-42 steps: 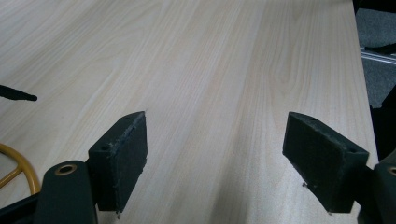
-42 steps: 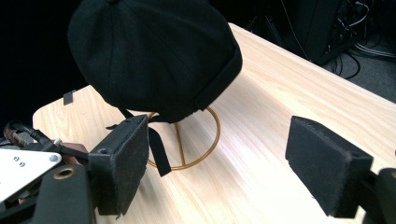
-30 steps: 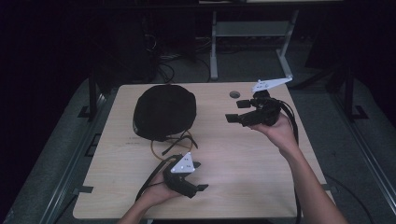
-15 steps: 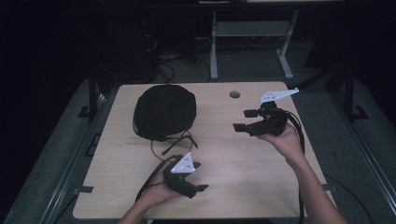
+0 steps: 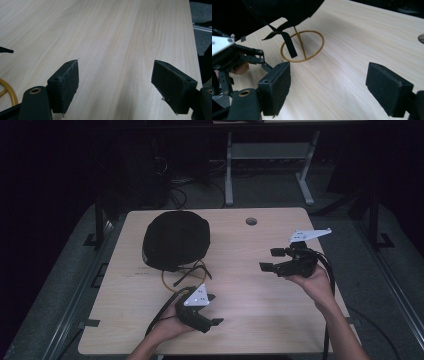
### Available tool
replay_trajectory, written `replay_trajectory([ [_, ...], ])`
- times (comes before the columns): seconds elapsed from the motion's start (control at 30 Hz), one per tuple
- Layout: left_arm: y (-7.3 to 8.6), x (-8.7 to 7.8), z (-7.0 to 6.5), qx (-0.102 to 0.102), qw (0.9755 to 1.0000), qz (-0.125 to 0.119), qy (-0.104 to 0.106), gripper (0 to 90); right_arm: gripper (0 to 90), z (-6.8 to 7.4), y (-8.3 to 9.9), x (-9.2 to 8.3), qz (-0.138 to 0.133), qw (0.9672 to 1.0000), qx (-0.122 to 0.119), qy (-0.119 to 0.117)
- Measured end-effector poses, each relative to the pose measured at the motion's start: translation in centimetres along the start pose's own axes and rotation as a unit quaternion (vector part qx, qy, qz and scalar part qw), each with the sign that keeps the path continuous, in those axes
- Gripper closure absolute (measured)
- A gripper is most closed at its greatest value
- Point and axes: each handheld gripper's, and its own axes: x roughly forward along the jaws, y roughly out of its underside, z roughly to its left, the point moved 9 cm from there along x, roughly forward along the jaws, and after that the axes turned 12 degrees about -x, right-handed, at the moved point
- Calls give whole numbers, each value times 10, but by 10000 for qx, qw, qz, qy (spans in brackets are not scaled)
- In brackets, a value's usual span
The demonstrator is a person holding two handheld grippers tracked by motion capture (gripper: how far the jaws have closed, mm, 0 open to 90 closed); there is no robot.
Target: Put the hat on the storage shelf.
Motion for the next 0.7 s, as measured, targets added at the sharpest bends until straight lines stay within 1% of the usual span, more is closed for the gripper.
replay_trajectory([
  [0.13, 0, 0, 0, 0, 10000, -5, -3, 219, 197, -2, 10, -6, -13, 10000, 83, 47],
  [0.23, 0, 0, 1, 53, 10000, 33, -19, 219, 196, -2, 16, -10, -47, 9999, 113, 68],
  [0.33, 1, 0, 1, 43, 10000, 24, -15, 219, 188, -2, 23, -14, -35, 9999, 161, 44],
  [0.43, 1, 1, 1, 30, 10000, 25, -12, 219, 187, -4, 30, -19, -62, 9997, 243, 70],
  [0.7, 2, 1, 0, 49, 10000, 61, -5, 218, 186, -4, 50, -27, -48, 9993, 339, 147],
])
